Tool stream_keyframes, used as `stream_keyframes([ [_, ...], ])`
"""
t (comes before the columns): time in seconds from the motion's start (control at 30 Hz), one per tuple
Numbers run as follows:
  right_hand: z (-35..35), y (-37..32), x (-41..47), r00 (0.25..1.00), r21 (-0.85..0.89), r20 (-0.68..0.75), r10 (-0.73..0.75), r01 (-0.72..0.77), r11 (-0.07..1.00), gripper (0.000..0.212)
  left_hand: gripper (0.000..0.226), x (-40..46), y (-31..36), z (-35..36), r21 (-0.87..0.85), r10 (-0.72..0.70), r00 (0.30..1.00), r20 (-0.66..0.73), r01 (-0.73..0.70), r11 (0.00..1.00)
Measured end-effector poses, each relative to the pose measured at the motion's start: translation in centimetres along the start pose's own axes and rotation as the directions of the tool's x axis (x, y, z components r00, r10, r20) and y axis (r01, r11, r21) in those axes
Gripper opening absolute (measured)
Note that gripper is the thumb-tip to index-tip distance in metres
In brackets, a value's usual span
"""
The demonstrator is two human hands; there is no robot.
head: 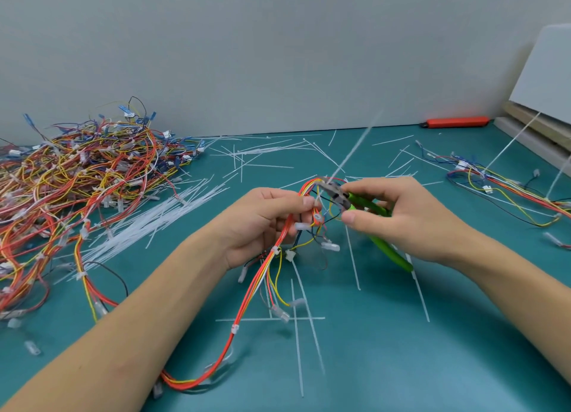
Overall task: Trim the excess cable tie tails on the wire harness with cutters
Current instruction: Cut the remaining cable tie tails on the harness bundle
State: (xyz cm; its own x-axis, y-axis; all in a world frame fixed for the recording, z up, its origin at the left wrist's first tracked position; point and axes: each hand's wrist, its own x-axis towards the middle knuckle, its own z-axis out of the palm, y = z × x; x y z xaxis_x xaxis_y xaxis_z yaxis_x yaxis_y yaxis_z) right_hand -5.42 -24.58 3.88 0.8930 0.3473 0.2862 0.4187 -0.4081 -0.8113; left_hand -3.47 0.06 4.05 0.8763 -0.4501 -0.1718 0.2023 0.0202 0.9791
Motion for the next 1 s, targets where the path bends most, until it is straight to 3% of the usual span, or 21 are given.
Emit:
stream_keyframes([
  [0.13, 0.1, -0.8, 0.2, 0.988, 0.27, 0.011, 0.153, -0.151, 0.951, 0.019, 0.018, -0.1, 0.3, 0.0, -0.127, -0.025, 0.998, 0.054, 0.032, 0.991],
  [0.23, 0.1, -1.7, 0.3, 0.932, 0.575, 0.15, 0.329, -0.353, 0.738, 0.025, 0.018, 0.0, 0.3, 0.0, -0.182, -0.009, 1.0, 0.021, 0.012, 0.983],
  [0.33, 0.0, -2.5, 0.2, 0.907, 0.722, 0.275, 0.32, -0.414, 0.554, 0.033, 0.019, 0.1, 0.2, -0.2, -0.141, 0.034, 0.999, -0.021, -0.037, 0.989],
  [0.43, 0.7, -3.2, -0.1, 0.92, 0.7, 0.241, 0.308, -0.385, 0.602, 0.04, 0.016, 0.2, 0.1, -0.1, -0.115, 0.033, 0.998, -0.047, -0.039, 0.993],
  [0.53, 1.9, -3.1, 0.0, 0.922, 0.55, 0.091, 0.376, -0.361, 0.753, 0.04, 0.016, 0.3, 0.0, 0.2, -0.113, 0.047, 0.998, -0.042, -0.051, 0.992],
  [0.63, 2.9, -2.9, -0.2, 0.942, 0.409, -0.004, 0.335, -0.304, 0.86, 0.031, 0.018, 0.2, 0.0, 0.5, -0.1, 0.054, 0.998, 0.015, -0.052, 0.994],
  [0.8, 3.1, -2.7, -0.3, 0.936, 0.289, -0.046, 0.35, -0.323, 0.901, 0.023, 0.018, 0.0, 0.2, 1.0, -0.009, 0.032, 0.999, 0.034, -0.031, 0.999],
  [1.0, 1.8, -3.1, -0.1, 0.946, 0.391, -0.045, 0.321, -0.279, 0.877, 0.026, 0.003, -0.1, 0.4, 1.0, 0.046, 0.085, 0.996, 0.015, -0.085, 0.995],
])
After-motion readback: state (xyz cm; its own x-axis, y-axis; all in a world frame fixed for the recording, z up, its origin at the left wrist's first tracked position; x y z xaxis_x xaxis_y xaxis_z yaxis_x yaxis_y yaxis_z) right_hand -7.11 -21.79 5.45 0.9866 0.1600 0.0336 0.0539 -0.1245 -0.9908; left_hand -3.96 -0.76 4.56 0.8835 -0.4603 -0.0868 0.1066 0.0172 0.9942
